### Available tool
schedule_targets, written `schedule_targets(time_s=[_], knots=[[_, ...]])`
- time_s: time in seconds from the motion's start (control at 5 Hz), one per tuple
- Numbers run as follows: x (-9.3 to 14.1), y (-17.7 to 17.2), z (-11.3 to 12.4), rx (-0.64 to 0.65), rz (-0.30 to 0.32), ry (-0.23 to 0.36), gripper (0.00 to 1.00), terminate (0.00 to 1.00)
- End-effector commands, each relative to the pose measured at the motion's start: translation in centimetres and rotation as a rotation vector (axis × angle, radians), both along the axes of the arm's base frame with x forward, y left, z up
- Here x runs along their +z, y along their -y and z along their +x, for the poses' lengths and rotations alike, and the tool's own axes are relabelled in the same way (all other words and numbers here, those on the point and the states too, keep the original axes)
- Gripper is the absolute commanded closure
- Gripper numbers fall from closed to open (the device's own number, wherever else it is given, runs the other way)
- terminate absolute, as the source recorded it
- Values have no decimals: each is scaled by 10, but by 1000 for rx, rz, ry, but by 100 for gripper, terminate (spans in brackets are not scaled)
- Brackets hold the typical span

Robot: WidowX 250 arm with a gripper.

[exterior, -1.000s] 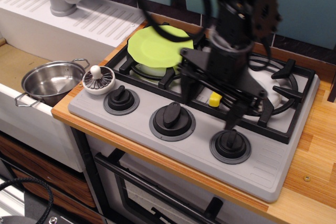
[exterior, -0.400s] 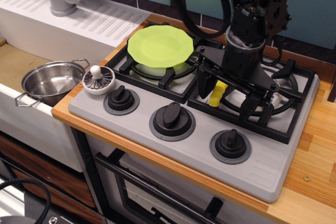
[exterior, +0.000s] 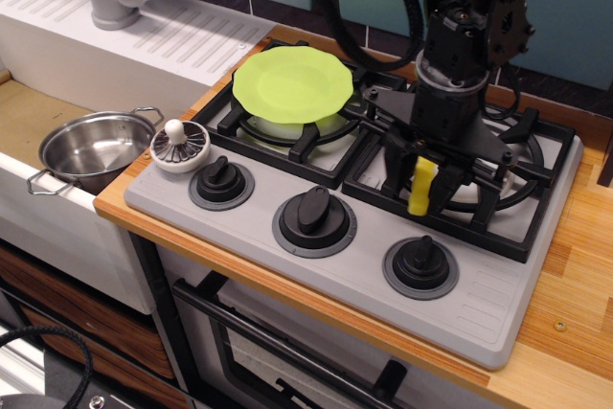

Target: Put fry on plate and mushroom in pot or pan in sink

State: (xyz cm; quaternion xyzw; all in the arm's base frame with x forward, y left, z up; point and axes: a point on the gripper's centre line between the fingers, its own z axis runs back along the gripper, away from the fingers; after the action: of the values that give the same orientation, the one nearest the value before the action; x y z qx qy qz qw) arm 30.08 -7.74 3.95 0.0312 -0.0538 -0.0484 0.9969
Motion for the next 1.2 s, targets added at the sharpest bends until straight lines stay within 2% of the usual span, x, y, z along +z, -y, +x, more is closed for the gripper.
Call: schedule_targets(time_s=[0.0,0.4,0.6,0.8,1.0], knots=[[13,-1,10,-1,-51,30,100,0],[16,6,8,21,-30,18,100,0],[27,5,3,14,-21,0,100,0],[51,3,-4,19,2,-32,100,0],[68,-5,-6,3,31,-39,100,0]])
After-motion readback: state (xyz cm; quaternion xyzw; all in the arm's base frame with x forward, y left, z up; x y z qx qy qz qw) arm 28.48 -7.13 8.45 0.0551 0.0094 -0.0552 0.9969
